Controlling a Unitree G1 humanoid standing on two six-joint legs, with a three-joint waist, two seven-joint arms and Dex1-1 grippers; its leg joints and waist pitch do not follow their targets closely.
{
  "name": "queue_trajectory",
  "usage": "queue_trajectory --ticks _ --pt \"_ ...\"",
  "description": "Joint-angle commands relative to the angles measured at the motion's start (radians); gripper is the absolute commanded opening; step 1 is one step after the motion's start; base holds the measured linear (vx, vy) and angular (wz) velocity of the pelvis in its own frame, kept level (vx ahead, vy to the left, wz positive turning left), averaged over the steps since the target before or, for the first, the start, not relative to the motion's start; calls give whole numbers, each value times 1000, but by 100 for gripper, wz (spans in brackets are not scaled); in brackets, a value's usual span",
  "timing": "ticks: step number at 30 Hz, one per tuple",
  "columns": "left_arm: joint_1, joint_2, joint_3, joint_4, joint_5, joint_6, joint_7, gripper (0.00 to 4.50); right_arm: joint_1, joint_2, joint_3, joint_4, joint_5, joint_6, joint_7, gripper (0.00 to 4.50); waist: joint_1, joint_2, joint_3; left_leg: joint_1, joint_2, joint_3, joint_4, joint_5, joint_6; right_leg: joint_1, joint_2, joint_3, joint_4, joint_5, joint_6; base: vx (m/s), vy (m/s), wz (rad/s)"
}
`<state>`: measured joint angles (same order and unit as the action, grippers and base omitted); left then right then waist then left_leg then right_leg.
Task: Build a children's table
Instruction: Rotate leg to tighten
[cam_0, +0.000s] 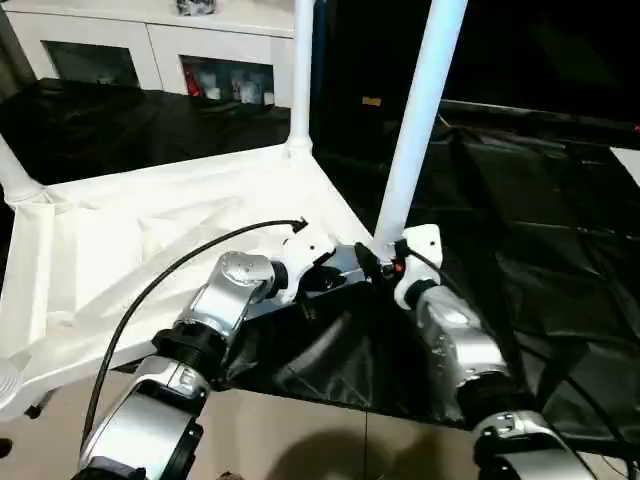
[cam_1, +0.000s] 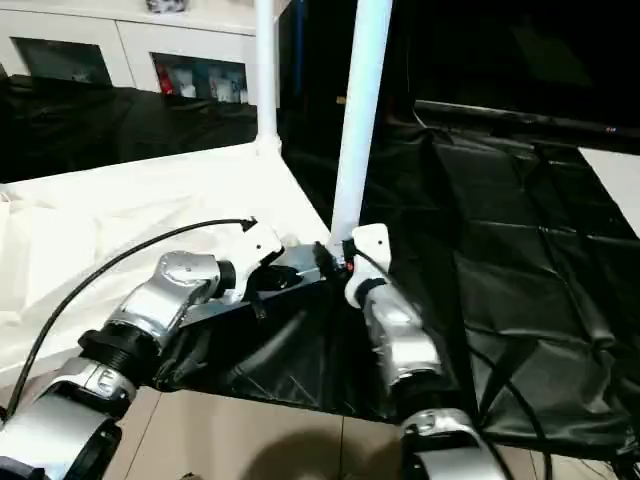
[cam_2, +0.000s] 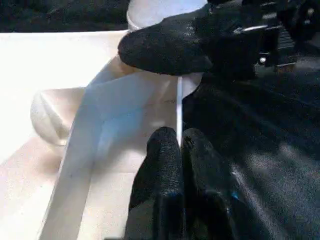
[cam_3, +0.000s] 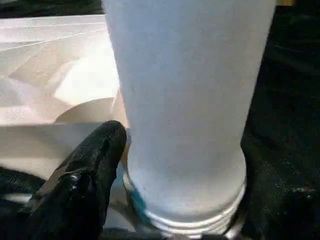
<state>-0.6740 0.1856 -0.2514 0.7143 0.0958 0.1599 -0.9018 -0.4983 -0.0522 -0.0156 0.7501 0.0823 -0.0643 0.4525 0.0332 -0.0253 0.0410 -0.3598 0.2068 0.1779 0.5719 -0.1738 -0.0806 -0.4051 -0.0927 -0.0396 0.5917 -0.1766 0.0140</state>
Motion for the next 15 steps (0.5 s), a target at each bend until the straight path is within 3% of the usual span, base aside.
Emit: queue_trajectory --ticks 1,3,4,5,6,9,14,15 --pt "21 24 -8 -18 -43 -47 -105 0 -4 -29 54 -39 25 -11 164 384 1 -4 -53 -1 10 1 -73 -347 24 37 -32 24 -82 -326 -184 0 0 0" --pt "20 38 -7 -15 -47 -55 -132 0 -11 -48 46 -38 42 -3 209 384 3 -2 -54 -4 12 2 -72 -314 40 38 -33 25 -77 -292 -200 0 0 0" --pt "23 64 -13 -12 -43 -80 -168 0 -15 -80 56 -45 52 -9 284 384 4 -6 -54 -2 13 4 -70 -312 46 37 -33 24 -79 -293 -203 0 0 0" --pt "23 64 -13 -12 -43 -80 -168 0 -15 -80 56 -45 52 -9 284 384 7 -3 -56 1 14 4 -68 -304 48 37 -37 24 -78 -287 -208 0 0 0" --pt "34 105 -22 -26 -50 -86 -241 0 -16 -121 73 -58 63 -4 393 384 10 -1 -61 -2 16 5 -64 -246 58 42 -35 25 -66 -198 -234 0 0 0" --pt "25 146 -13 -23 -66 -105 -314 0 -27 -176 106 -64 62 0 541 384 10 1 -64 -7 16 6 -59 -174 86 49 -33 21 -48 -68 -276 0 0 0" --pt "22 193 -15 -34 -85 -129 -393 0 -43 -227 156 -51 34 -3 656 384 17 8 -65 -2 21 10 -54 -154 97 49 -27 17 -36 14 -316 0 0 0" --pt "23 205 -17 -36 -89 -135 -411 0 -49 -237 169 -43 25 -6 681 368 16 5 -65 -4 19 11 -53 -157 95 51 -27 17 -33 16 -320 0 0 0"
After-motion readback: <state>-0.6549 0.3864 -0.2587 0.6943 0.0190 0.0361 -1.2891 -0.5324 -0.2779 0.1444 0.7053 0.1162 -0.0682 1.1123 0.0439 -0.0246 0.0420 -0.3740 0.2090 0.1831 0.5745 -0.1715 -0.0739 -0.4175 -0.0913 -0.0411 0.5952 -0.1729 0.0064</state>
